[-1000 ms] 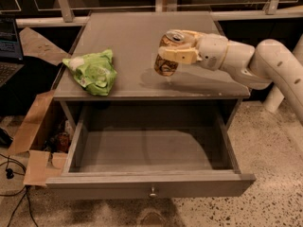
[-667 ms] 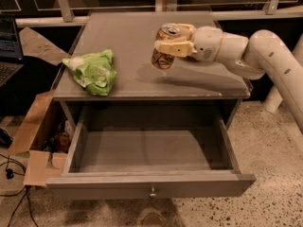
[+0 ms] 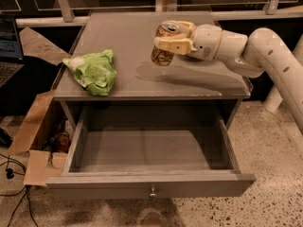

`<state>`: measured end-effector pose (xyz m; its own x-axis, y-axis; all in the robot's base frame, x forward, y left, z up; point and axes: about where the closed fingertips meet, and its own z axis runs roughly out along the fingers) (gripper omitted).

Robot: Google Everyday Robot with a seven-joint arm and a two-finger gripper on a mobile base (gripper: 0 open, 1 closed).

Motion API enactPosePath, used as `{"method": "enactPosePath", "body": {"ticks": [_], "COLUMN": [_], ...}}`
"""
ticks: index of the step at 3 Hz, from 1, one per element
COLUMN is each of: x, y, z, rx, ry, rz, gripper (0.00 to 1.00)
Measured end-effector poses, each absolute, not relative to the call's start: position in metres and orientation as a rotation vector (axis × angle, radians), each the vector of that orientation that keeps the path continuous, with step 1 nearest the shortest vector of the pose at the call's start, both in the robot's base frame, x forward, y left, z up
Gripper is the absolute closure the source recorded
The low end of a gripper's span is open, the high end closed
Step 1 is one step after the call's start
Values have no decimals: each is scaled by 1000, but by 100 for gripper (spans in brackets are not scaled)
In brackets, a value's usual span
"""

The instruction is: Pick orange can from top drawer and place on counter

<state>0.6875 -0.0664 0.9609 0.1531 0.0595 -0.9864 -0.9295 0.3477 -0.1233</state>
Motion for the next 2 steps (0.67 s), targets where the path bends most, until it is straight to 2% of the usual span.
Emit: {"method": "enactPosePath", "body": {"ticks": [1, 2], "x": [688, 688], "y": [-66, -66], "z": [961, 961], "rx": [-954, -954], "ry": [1191, 1191], "rz": [891, 891], "gripper": [15, 0]}}
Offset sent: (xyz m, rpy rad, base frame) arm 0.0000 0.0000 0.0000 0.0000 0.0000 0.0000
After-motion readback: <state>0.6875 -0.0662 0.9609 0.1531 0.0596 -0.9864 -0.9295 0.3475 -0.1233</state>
